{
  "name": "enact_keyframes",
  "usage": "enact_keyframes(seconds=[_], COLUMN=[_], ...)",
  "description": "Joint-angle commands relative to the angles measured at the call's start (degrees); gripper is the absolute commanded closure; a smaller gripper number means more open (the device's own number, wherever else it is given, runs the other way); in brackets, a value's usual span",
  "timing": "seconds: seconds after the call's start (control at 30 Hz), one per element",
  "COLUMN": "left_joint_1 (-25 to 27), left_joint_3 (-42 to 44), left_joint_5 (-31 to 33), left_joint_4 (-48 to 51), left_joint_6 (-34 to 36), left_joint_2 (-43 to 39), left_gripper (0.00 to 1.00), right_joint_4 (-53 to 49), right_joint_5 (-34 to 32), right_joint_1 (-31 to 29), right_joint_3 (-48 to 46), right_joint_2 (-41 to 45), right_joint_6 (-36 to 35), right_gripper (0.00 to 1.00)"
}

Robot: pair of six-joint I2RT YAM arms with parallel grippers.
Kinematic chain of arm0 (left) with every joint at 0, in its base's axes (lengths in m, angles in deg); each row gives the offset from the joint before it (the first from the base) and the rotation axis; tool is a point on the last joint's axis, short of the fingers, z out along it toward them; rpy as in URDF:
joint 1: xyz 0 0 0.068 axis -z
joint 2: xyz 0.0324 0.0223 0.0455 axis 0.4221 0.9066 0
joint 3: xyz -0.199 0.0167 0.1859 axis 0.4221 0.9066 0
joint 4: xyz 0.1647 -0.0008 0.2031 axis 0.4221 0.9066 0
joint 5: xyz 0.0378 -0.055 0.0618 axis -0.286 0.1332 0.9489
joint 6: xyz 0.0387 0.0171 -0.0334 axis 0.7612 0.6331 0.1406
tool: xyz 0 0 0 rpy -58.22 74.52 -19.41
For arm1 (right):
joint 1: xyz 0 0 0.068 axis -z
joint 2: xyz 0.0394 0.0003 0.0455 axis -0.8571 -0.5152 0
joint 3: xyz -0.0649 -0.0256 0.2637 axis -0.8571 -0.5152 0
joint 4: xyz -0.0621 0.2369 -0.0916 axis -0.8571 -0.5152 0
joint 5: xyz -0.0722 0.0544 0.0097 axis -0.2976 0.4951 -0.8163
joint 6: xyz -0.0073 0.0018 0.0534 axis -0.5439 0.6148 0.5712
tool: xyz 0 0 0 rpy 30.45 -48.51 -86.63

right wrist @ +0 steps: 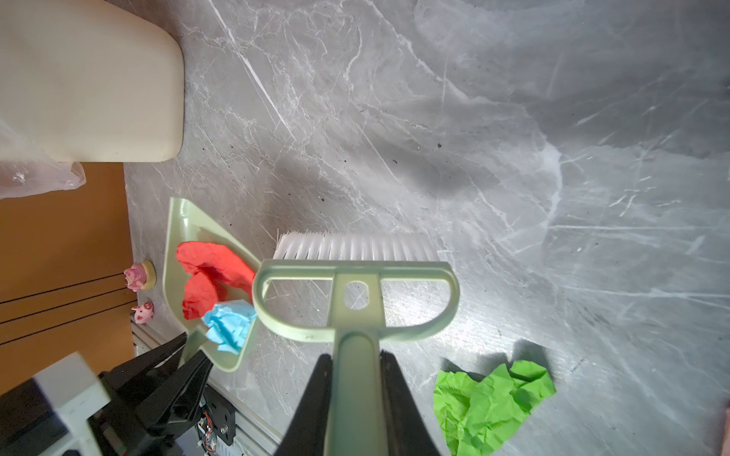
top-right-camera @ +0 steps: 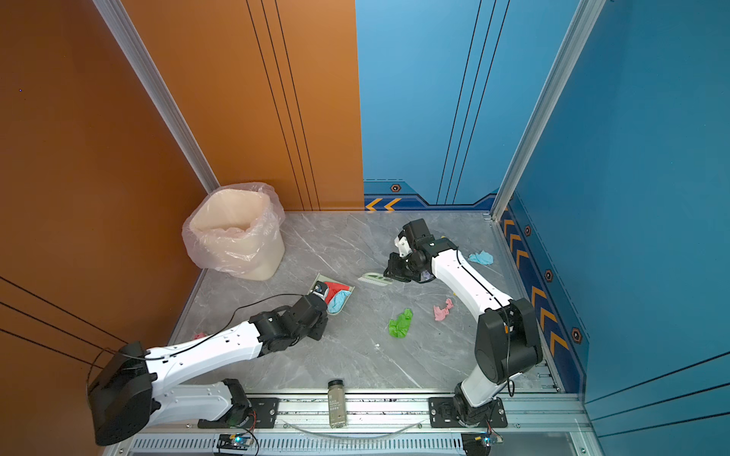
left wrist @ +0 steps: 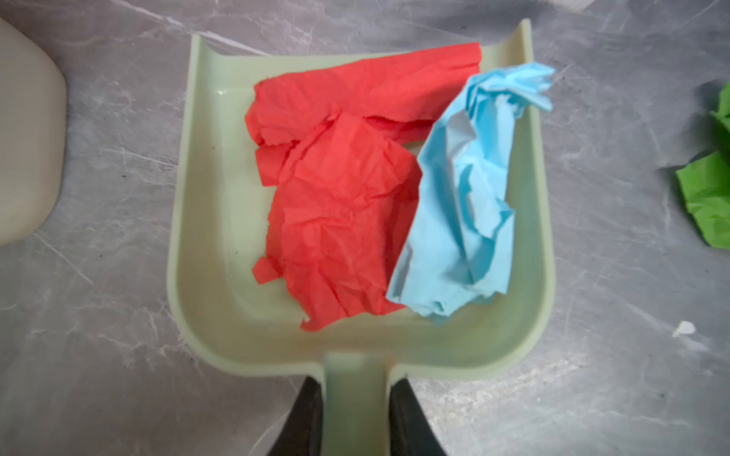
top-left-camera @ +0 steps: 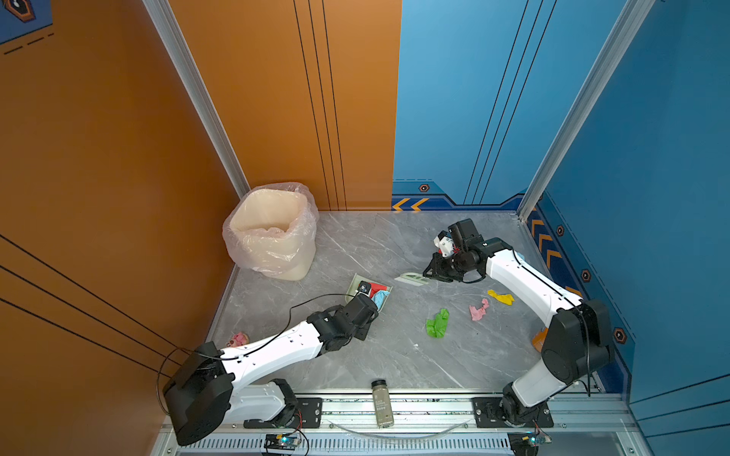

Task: Sweep away the paper scraps from the table
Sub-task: 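Carry the loaded dustpan with the left gripper up over the white bin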

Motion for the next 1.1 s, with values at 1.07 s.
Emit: enact_keyframes(seconds=[1.07], left_joint_1=[-20.6], left_joint_3=[-40.52], left_joint_5=[-2.82], left_joint_4=[27.92], left_joint_6=[7.76], left_joint_2=[-5.79], left_gripper=[1.0], right_joint_4=[2.21], right_joint_5=[2.67], right_joint_1=[0.17], right_joint_3=[-2.45], right_joint_2=[1.04], right_joint_6=[-0.15], right_gripper=[1.0])
